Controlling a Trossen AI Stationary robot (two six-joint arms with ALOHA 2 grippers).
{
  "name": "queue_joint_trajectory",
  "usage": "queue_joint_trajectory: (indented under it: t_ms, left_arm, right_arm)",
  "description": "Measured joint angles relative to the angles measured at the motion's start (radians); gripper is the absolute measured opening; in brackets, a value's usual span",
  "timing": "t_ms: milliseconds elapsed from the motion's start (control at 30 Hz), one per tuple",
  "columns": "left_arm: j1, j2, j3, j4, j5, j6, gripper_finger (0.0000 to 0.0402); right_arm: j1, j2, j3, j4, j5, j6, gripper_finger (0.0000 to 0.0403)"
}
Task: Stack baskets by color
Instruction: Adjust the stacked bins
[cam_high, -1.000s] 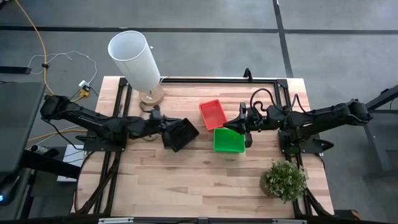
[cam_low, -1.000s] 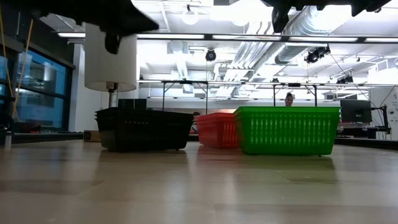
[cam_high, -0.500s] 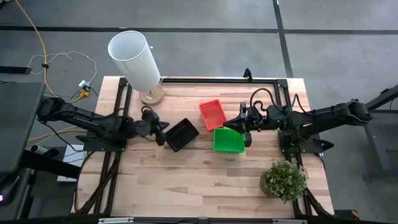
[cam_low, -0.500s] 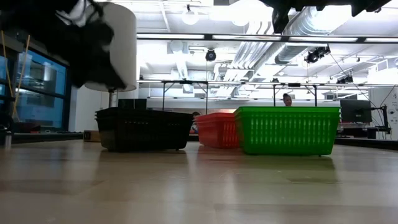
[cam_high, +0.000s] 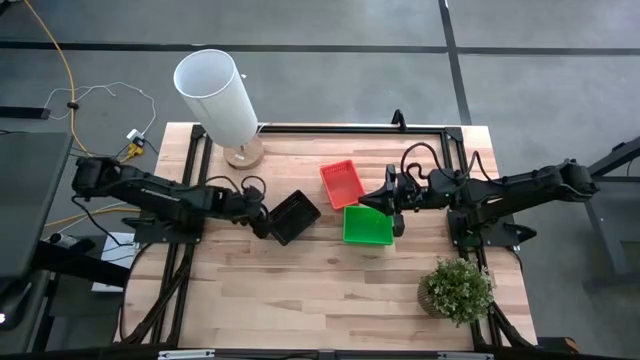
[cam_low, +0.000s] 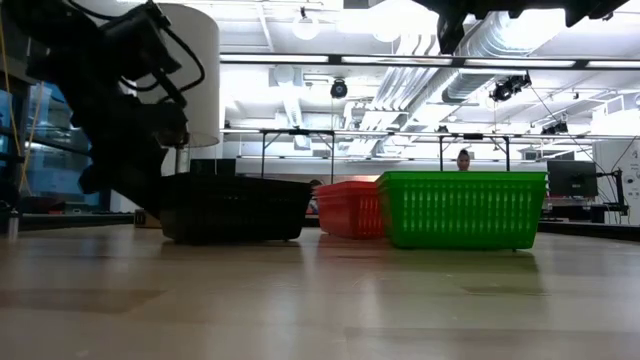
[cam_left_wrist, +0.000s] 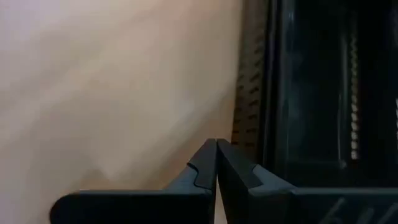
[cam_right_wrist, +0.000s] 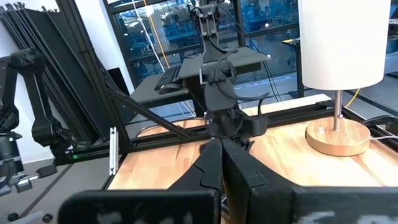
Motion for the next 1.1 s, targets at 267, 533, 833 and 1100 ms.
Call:
queue_joint_trajectory:
  t_ms: [267,533,833,1100]
  left_arm:
    - [-0.142,0.029,0.000,0.169,0.056,-0.105,0.0000]
    - [-0.262,0.029,0.002,0.242,0.036,-0.157,0.0000]
    - [-0.205,-0.121,0.001,0.266,-0.053,-0.067,0.0000]
    - [-0.098,-0.355,0.001,0.268,-0.131,0.163,0.0000]
  right_arm:
    - [0.000,0.000,0.000,-0.045,0.000,0.003,0.0000]
    - [0.000,0.000,0.000,-0.059,0.000,-0.008,0.0000]
    - [-0.016,-0.003,0.070,-0.424,0.191,0.359,0.0000]
    - [-0.101,0.064,0.189,-0.973,0.091,0.513,0.0000]
